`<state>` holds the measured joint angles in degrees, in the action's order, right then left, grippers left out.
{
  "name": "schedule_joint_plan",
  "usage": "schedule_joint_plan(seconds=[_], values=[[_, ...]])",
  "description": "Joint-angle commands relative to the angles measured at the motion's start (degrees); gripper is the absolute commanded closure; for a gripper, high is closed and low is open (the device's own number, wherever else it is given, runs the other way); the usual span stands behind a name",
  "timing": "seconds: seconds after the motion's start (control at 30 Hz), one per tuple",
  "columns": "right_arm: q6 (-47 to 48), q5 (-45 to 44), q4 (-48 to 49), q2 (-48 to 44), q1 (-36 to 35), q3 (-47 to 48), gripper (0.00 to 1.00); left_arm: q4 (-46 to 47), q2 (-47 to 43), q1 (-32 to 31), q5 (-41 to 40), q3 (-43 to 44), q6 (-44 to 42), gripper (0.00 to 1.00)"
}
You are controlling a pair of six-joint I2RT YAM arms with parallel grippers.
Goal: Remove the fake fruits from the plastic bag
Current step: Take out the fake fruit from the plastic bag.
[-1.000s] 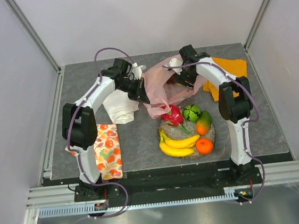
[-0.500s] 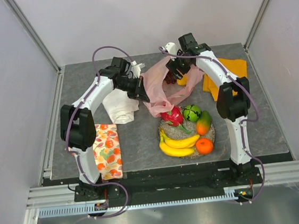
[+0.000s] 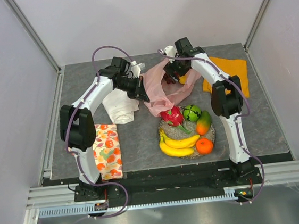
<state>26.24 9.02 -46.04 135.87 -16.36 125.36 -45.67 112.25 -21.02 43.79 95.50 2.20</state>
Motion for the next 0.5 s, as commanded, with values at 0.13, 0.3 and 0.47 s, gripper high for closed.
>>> schedule_joint_plan(seconds=[0.13, 0.3, 0.47], values=[[-0.4, -14.2, 3.1, 3.0, -0.3, 2.6, 0.09, 0.3, -3.1, 0.1, 2.7, 0.1, 0.3, 0.99], [0.5, -18.0, 3.2, 4.8, -0.6, 2.7, 0.11, 0.3, -3.0, 0.1, 2.7, 0.2, 0.4, 0.98], [0.7, -16.8, 4.4, 2.9, -0.6, 1.0, 0.32, 0.3, -3.1, 0.0, 2.7, 0.1, 0.4, 0.98]])
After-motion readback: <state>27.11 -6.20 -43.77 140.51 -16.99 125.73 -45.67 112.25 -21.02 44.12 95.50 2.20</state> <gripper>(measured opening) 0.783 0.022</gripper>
